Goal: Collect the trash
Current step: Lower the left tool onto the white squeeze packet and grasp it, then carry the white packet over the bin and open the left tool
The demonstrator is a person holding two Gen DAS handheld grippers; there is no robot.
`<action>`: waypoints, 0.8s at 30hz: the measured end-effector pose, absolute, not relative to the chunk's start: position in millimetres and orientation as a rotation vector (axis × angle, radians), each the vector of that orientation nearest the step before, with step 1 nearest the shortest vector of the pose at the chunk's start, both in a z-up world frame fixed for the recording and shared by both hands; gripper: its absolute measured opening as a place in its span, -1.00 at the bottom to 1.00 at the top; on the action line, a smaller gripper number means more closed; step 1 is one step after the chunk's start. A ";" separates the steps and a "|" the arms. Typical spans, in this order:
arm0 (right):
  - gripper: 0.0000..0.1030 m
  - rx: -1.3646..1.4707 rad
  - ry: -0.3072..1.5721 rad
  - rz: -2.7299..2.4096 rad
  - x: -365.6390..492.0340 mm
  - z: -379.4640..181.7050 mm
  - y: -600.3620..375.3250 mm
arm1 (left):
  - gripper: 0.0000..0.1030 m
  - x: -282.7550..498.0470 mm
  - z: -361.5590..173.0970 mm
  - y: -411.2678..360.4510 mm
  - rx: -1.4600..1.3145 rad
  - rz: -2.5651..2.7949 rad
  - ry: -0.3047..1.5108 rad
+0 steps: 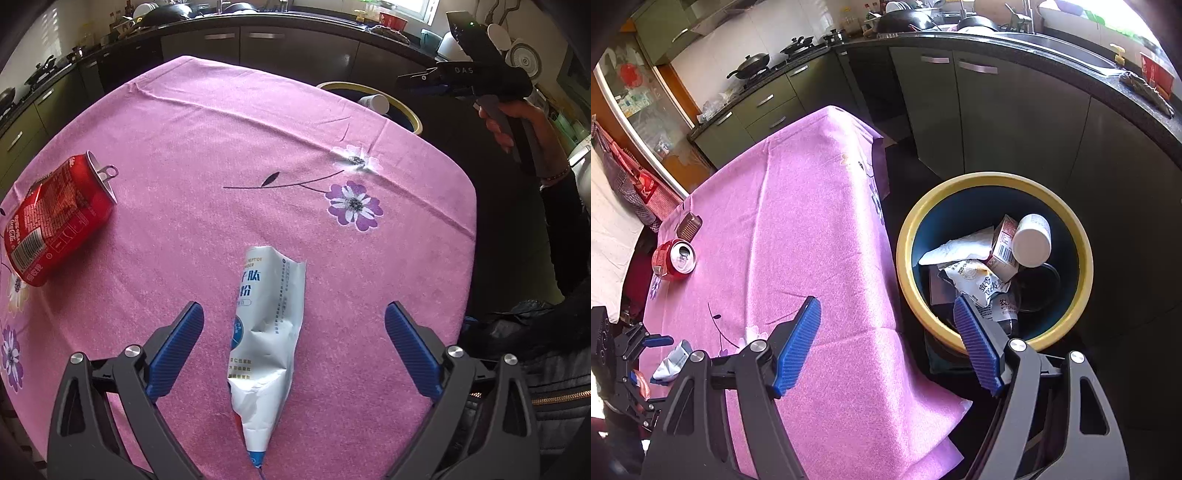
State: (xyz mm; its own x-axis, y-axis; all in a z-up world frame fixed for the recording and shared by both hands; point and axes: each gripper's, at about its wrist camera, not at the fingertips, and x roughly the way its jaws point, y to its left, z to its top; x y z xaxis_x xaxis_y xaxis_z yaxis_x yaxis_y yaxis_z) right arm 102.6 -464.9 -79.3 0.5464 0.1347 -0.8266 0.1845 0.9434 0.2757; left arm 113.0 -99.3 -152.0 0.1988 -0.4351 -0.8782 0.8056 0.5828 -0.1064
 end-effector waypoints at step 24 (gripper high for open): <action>0.47 0.349 0.992 0.011 103.8 -80.9 -457.4 | -0.72 114.4 -150.2 -87.1 0.402 -0.816 1.064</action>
State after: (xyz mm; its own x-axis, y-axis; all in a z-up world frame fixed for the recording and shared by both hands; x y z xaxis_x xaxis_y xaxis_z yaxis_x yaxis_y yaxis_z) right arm 103.8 -457.4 -80.9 0.5520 0.1667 -0.8170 0.1481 0.9446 0.2929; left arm 114.4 -87.1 -150.2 0.2383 -0.3930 -0.8881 0.7557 0.6494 -0.0846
